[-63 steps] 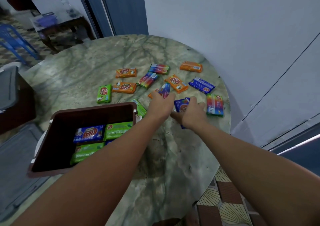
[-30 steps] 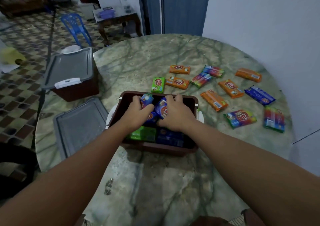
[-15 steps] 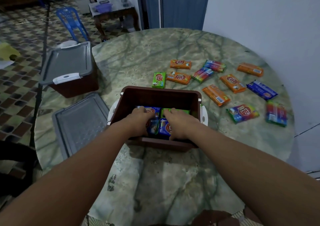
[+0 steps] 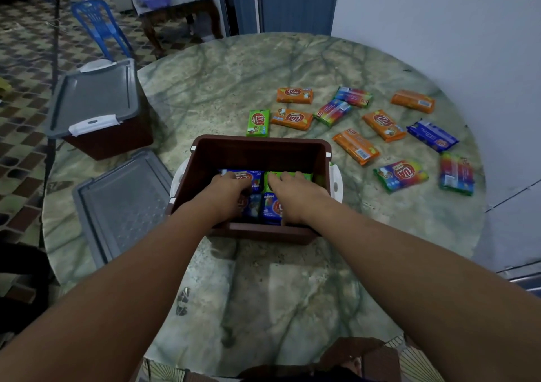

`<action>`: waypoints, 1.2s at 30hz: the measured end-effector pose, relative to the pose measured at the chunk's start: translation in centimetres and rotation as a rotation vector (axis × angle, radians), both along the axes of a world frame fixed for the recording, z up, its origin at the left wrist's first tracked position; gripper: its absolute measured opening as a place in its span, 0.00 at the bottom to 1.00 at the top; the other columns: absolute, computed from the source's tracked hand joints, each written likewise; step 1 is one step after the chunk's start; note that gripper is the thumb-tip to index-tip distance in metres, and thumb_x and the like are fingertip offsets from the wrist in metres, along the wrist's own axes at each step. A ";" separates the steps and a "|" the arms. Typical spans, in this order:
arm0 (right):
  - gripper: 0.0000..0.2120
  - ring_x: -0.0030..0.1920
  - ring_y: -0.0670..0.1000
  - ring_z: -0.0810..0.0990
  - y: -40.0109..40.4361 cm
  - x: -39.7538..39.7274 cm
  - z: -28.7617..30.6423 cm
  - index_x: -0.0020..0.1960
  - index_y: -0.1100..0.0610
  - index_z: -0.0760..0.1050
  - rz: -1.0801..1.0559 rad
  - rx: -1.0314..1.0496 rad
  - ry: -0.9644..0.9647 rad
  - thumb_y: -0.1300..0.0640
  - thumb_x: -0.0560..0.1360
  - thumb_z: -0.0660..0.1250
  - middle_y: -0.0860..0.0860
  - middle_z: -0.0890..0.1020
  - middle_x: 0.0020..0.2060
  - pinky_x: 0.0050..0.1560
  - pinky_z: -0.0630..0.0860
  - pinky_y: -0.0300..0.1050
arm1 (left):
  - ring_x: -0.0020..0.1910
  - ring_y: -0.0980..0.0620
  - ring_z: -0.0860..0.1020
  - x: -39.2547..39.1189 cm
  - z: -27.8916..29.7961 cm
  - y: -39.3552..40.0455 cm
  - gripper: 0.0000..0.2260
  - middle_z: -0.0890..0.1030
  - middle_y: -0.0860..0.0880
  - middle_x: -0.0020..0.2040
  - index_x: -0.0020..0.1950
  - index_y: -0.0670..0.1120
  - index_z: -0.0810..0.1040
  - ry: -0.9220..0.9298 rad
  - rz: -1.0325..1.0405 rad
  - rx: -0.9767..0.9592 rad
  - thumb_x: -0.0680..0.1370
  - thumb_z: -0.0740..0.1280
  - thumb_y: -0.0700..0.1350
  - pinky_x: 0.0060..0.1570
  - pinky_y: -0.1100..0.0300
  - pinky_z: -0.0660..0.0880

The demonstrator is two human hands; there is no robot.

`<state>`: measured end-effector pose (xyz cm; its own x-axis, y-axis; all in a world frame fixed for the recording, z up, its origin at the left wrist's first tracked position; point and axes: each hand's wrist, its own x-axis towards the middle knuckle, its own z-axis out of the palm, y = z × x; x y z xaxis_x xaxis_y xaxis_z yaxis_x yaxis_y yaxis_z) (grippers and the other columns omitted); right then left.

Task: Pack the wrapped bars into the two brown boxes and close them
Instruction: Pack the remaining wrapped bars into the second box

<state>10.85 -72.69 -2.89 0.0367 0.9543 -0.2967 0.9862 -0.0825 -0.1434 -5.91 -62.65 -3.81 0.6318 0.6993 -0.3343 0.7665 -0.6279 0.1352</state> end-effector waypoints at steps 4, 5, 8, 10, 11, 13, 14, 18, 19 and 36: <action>0.34 0.67 0.61 0.71 0.0 0.1 0.0 0.75 0.53 0.66 -0.009 -0.007 0.003 0.57 0.73 0.76 0.56 0.72 0.67 0.62 0.77 0.59 | 0.63 0.36 0.70 0.0 0.1 -0.1 0.26 0.69 0.42 0.67 0.70 0.55 0.74 -0.010 0.010 -0.013 0.73 0.76 0.46 0.67 0.45 0.71; 0.33 0.67 0.60 0.72 0.0 0.0 0.0 0.75 0.53 0.66 -0.012 -0.005 0.004 0.57 0.73 0.76 0.56 0.73 0.67 0.62 0.77 0.59 | 0.63 0.37 0.69 0.0 0.1 -0.1 0.26 0.68 0.42 0.68 0.70 0.55 0.74 -0.012 0.010 -0.015 0.73 0.77 0.46 0.67 0.45 0.70; 0.34 0.67 0.60 0.73 -0.1 -0.1 0.0 0.75 0.52 0.66 -0.008 -0.005 -0.006 0.56 0.73 0.77 0.55 0.73 0.67 0.60 0.77 0.57 | 0.63 0.37 0.69 -0.1 0.1 -0.1 0.25 0.69 0.43 0.69 0.69 0.55 0.75 -0.012 0.003 -0.002 0.73 0.76 0.45 0.67 0.46 0.70; 0.34 0.67 0.60 0.72 -0.2 -0.1 0.0 0.75 0.51 0.66 -0.010 -0.013 -0.012 0.56 0.73 0.76 0.56 0.72 0.67 0.60 0.77 0.58 | 0.63 0.37 0.69 0.0 0.1 -0.3 0.25 0.69 0.43 0.69 0.69 0.55 0.74 -0.008 0.000 0.004 0.74 0.75 0.45 0.68 0.46 0.70; 0.34 0.67 0.60 0.72 -0.2 -0.1 0.0 0.75 0.51 0.65 -0.011 -0.018 -0.016 0.55 0.73 0.76 0.56 0.72 0.67 0.60 0.78 0.58 | 0.63 0.37 0.69 0.0 0.1 -0.3 0.25 0.69 0.43 0.69 0.69 0.55 0.74 -0.005 0.000 0.003 0.74 0.75 0.45 0.68 0.46 0.70; 0.34 0.66 0.60 0.73 -0.3 -0.2 0.2 0.74 0.52 0.67 -0.016 -0.015 -0.022 0.50 0.73 0.77 0.56 0.72 0.66 0.59 0.78 0.57 | 0.63 0.37 0.69 0.0 0.3 -0.4 0.25 0.69 0.43 0.69 0.69 0.54 0.74 0.002 0.003 -0.003 0.73 0.76 0.46 0.67 0.46 0.70; 0.34 0.65 0.59 0.73 -0.3 -0.2 0.4 0.73 0.52 0.68 -0.028 0.010 -0.008 0.45 0.73 0.76 0.56 0.73 0.65 0.58 0.78 0.57 | 0.63 0.37 0.70 -0.1 0.4 -0.4 0.26 0.69 0.42 0.69 0.69 0.54 0.74 0.001 0.007 -0.009 0.73 0.77 0.48 0.67 0.46 0.71; 0.18 0.59 0.57 0.75 -0.3 0.3 1.5 0.68 0.51 0.72 -0.139 0.381 0.074 0.49 0.79 0.68 0.53 0.77 0.58 0.53 0.79 0.55 | 0.62 0.43 0.74 -0.9 1.5 -0.2 0.33 0.73 0.45 0.66 0.73 0.54 0.70 -0.024 0.025 0.023 0.71 0.76 0.56 0.61 0.47 0.75; 0.16 0.58 0.56 0.75 -0.3 0.7 1.7 0.66 0.51 0.72 -0.172 0.472 0.039 0.53 0.80 0.68 0.53 0.77 0.57 0.51 0.79 0.54 | 0.60 0.44 0.75 -1.1 2.0 0.1 0.31 0.74 0.46 0.63 0.72 0.54 0.70 -0.035 0.037 0.083 0.72 0.75 0.57 0.56 0.49 0.76; 0.27 0.54 0.65 0.80 -0.2 4.6 1.1 0.72 0.58 0.59 -0.677 0.297 0.249 0.67 0.77 0.65 0.60 0.67 0.68 0.39 0.73 0.53 | 0.60 0.30 0.75 -1.7 2.8 3.9 0.24 0.72 0.31 0.62 0.73 0.41 0.55 -0.232 0.537 0.106 0.80 0.61 0.39 0.54 0.41 0.71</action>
